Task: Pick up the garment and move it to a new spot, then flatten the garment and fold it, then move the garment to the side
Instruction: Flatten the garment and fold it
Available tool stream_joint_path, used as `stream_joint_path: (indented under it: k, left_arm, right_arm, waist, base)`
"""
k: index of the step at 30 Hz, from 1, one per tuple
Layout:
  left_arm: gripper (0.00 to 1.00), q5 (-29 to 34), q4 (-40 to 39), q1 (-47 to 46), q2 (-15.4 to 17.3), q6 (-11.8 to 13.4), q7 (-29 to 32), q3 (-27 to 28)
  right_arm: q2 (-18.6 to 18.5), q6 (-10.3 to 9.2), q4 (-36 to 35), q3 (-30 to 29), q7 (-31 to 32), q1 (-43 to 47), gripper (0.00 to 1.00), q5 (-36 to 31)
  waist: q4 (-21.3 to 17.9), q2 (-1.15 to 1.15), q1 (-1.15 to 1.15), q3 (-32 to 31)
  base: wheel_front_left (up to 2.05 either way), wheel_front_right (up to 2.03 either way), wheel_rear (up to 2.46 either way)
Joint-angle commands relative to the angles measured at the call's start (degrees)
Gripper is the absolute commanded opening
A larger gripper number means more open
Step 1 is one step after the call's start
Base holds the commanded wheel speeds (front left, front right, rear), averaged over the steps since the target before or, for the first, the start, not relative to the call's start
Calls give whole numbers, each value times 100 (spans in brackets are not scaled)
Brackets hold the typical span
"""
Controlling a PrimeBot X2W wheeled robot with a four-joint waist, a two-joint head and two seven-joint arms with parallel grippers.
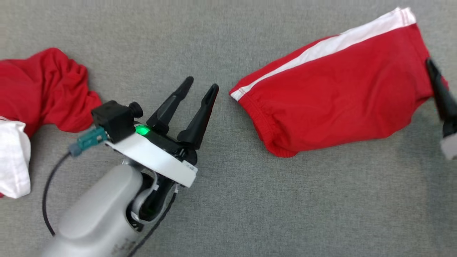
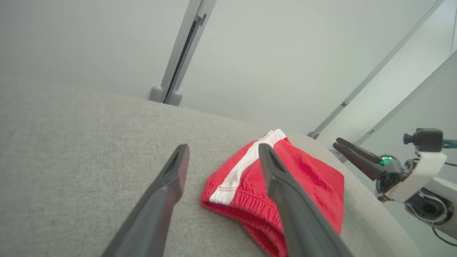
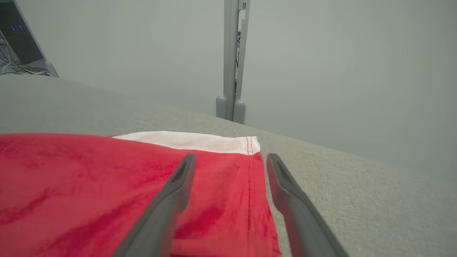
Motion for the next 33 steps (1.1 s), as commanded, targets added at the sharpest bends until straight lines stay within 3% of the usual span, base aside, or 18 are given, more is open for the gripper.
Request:
stream_joint_path:
  k: [1, 4, 8, 11, 14, 23, 32, 33]
  left_arm:
    - [100, 424, -125, 174, -99, 182, -32, 256]
    - [100, 1607, -520, 910, -637, 669, -28, 885]
    - [100, 2996, -949, 1634, -1222, 1073, -25, 1414]
    - [100, 3755, -1089, 2004, -1509, 1204, -26, 1572]
    - [100, 4266, -1116, 2224, -1669, 1237, -27, 1586]
    - [100, 4573, -970, 2379, -1820, 1005, -27, 1501]
    - [100, 4475, -992, 2196, -1825, 954, -28, 1347]
    - [100, 4458, -988, 2188, -1826, 963, -28, 1341]
  right_arm:
    - [62, -11, -34, -66, -60, 185, 100, -85]
    - [282, -11, -38, -373, -72, 772, 100, -143]
    - [443, -11, 47, -904, 95, 1175, 100, -273]
    - [547, -11, 219, -1320, 329, 1176, 100, -399]
    - [423, -11, 463, -1627, 738, 1001, 100, -749]
    - [416, -11, 1301, -2348, 1677, 577, 100, -870]
    - [331, -12, 1806, -2200, 2678, 284, 99, -885]
    - [376, -12, 1807, -2152, 2806, 295, 47, -821]
  waist:
    - [74, 0, 0, -282]
    - [240, 0, 0, -471]
    - [534, 0, 0, -611]
    - [775, 0, 0, -662]
    - [999, 0, 0, -649]
    - [1396, 0, 0, -472]
    - [1438, 0, 0, -245]
    - [1421, 0, 0, -236]
  base:
    - [0, 0, 0]
    - [0, 0, 0]
    - [0, 0, 0]
    - [0, 0, 0]
    - [0, 0, 0]
    - [0, 0, 0]
    - [0, 0, 0]
    - [0, 0, 0]
